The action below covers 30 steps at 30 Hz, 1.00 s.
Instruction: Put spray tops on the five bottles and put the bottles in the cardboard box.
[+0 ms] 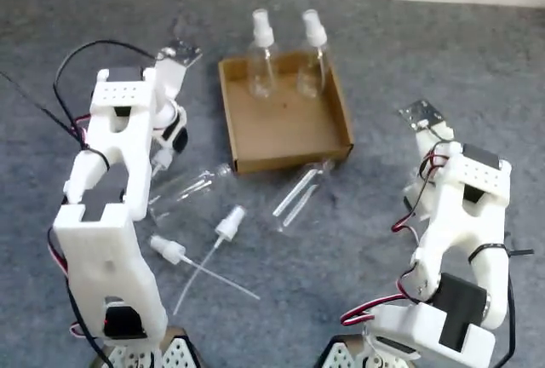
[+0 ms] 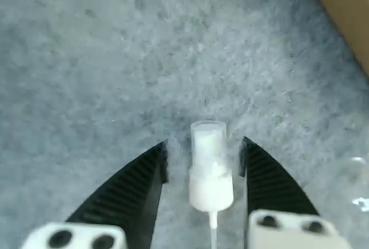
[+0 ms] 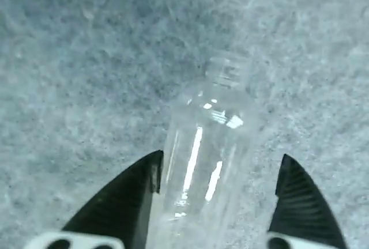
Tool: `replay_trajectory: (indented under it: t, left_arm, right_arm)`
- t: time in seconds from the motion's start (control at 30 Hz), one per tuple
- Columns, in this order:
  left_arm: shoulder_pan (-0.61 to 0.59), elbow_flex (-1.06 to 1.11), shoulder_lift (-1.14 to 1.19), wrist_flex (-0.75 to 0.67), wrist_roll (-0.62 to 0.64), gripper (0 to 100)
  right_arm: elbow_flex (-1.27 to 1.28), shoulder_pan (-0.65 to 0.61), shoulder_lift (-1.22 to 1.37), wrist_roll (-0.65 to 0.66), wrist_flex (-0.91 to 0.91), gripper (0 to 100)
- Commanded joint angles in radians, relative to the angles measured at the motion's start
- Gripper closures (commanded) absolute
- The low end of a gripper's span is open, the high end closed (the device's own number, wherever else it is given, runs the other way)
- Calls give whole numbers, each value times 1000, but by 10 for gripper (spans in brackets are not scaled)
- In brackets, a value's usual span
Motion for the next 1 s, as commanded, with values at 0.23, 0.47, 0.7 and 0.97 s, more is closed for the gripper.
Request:
replay_trajectory:
  t: [0.23, 0.47, 0.7, 0.97]
  left_arm:
    - [19, -58, 68, -6, 0, 999]
    - [22, -114, -166, 140, 60, 998]
    - [19, -105, -489, 279, 117, 998]
    - [58, 65, -785, 336, 160, 998]
  right_arm:
    - [-4, 38, -16, 6, -8, 749]
    - [-4, 50, -18, 8, 7, 748]
    - [-13, 51, -18, 6, 85, 745]
    - [-31, -30, -8, -74, 74, 745]
